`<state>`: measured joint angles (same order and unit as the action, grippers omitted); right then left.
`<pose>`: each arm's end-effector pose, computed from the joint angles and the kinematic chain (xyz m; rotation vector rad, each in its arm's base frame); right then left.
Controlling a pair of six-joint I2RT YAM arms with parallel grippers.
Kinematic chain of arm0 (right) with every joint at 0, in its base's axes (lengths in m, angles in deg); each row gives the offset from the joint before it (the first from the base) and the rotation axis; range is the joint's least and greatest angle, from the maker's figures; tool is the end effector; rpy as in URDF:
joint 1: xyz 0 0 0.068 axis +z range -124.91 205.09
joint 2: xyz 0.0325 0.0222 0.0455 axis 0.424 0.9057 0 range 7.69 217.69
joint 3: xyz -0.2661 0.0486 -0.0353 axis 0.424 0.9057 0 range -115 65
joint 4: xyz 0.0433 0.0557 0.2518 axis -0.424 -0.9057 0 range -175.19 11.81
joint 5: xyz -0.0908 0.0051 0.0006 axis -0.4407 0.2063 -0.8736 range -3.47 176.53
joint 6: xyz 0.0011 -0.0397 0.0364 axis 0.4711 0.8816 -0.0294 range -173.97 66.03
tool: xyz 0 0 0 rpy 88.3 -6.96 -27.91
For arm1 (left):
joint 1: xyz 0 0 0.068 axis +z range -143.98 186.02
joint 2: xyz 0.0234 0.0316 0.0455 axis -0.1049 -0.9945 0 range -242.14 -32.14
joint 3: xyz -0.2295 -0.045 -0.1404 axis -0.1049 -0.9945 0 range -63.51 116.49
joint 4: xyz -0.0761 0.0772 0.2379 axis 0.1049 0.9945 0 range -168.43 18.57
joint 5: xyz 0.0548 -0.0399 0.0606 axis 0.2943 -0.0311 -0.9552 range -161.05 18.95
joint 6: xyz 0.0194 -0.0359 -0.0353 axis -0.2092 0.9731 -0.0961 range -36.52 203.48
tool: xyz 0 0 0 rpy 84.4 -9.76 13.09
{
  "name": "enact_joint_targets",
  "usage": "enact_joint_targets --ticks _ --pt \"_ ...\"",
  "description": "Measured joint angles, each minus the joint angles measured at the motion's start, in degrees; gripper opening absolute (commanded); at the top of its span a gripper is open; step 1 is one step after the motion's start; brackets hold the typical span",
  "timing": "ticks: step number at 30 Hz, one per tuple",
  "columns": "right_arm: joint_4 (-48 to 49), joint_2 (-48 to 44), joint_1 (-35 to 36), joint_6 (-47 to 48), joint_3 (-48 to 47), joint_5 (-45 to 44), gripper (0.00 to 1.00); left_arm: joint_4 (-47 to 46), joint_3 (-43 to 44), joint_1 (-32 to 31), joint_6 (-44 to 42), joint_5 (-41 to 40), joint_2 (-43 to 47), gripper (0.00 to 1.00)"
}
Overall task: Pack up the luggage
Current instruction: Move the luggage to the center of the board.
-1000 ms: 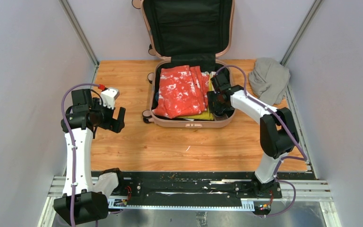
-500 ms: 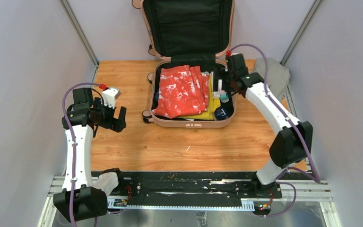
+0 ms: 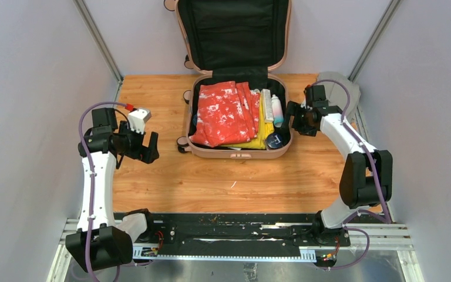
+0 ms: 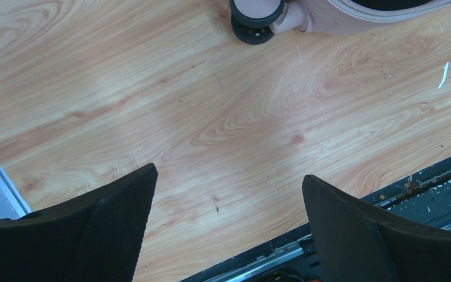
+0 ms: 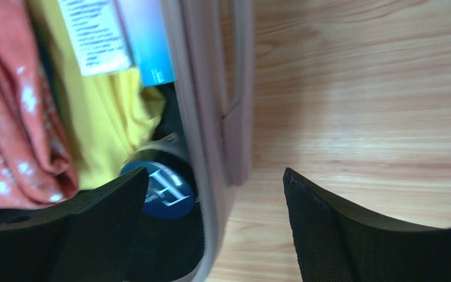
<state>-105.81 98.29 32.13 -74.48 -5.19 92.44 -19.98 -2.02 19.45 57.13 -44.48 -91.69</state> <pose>0.3435 0.0461 0.2670 0.2374 2.4206 0.3441 0.1860 0.0280 0.3210 0.4443 2.3929 -0.2906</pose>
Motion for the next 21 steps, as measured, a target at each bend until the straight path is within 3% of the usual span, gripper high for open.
enact_joint_targets --ticks 9,16,21 --pt "8.2 0.2 0.0 -5.3 3.4 13.0 0.74 0.0 0.0 0.0 0.0 0.6 -0.8 1.00" --pt "11.5 0.8 2.6 -7.6 4.0 8.7 0.72 0.0 0.0 0.0 0.0 0.7 -1.3 1.00" --pt "11.7 0.8 9.6 -10.6 4.2 4.8 0.75 0.0 -0.1 0.0 0.0 0.7 -2.3 1.00"
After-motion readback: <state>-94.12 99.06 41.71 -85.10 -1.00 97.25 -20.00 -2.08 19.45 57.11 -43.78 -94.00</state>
